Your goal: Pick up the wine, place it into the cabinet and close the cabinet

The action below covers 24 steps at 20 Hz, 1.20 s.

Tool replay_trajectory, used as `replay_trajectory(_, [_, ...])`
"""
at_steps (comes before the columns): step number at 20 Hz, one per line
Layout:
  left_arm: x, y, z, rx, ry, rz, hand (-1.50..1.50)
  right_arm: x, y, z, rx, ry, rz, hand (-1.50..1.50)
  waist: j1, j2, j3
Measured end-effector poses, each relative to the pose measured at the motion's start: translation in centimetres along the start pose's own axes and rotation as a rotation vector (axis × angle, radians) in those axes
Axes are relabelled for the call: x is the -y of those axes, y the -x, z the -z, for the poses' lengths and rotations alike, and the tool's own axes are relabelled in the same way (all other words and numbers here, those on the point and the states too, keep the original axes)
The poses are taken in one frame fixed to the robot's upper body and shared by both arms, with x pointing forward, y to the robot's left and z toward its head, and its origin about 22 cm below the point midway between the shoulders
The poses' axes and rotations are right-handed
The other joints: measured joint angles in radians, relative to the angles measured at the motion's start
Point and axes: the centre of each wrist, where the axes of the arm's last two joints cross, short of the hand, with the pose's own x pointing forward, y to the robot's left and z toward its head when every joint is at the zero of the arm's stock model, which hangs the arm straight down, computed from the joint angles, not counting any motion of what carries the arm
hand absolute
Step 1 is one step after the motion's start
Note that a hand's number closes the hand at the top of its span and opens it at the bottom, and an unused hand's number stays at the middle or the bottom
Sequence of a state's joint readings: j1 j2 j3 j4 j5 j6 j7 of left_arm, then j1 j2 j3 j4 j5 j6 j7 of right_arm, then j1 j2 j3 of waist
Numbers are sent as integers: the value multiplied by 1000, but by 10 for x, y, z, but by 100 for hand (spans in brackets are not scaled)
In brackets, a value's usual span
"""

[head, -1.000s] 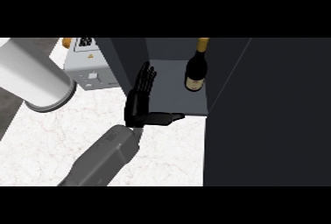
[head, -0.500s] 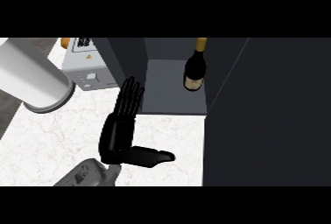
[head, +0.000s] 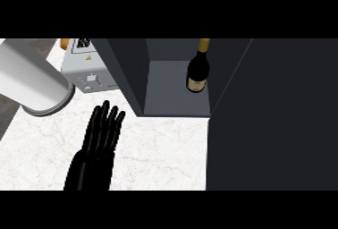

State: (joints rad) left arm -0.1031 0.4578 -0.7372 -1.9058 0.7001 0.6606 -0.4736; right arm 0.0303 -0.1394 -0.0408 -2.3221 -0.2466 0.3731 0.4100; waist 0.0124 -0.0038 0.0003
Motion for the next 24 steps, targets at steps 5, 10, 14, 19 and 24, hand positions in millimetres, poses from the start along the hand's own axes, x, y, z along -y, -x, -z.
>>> replay_trajectory(5, [-18,-16,-19,21,-53,44,-150,-8,-2,-7,-40,-192,-36,150,0,0,0])
replay_trajectory(10, [-35,-41,-41,42,-100,77,-150,-26,1,-12,-107,-299,28,150,1,-1,-1])
replay_trajectory(14, [-50,-58,-54,58,-133,81,-150,-48,2,-10,-123,-378,105,150,4,-2,-2])
replay_trajectory(19, [-71,-75,-72,65,-156,85,-150,-78,-3,-2,-112,-448,199,150,6,-3,-2])
replay_trajectory(24, [-97,-90,-82,70,-160,100,-150,-103,-22,11,-80,-461,167,150,13,-6,-3])
